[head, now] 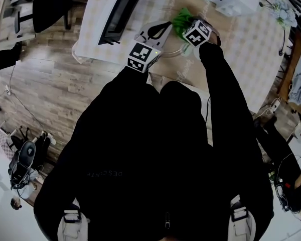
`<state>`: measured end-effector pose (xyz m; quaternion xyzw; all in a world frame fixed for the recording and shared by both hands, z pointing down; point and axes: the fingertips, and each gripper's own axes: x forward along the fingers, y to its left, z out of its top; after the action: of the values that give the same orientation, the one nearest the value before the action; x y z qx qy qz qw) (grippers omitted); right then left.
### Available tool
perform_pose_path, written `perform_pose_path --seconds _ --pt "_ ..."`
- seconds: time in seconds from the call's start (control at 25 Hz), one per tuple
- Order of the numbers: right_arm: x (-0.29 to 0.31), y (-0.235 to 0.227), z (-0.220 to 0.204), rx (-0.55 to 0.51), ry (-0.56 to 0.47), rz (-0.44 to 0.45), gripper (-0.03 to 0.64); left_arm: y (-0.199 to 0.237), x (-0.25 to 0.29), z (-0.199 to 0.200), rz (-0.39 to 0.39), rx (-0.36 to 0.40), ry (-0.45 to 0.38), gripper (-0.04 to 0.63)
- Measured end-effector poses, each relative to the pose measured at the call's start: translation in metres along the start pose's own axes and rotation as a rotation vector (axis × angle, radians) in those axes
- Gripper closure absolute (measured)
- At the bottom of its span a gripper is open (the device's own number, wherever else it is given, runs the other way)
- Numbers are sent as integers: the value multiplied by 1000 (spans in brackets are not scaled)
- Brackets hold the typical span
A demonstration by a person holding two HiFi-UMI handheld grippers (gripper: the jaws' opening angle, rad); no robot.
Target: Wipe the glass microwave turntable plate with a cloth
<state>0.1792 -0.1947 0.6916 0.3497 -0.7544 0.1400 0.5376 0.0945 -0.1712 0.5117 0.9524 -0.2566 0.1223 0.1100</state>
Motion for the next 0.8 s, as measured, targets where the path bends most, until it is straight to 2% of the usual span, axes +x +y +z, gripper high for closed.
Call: perform_pose_path --seconds 0.4,0.64,0.8 --pt "-14 49 -15 -13 37 91 560 -9 -18 -13 -18 11 17 575" --pt "-26 87 -28 11 49 109 560 -22 -39 -21 -42 18 27 575" --pt "-32 109 -36 71 43 116 560 -32 -57 -28 -58 23 35 575"
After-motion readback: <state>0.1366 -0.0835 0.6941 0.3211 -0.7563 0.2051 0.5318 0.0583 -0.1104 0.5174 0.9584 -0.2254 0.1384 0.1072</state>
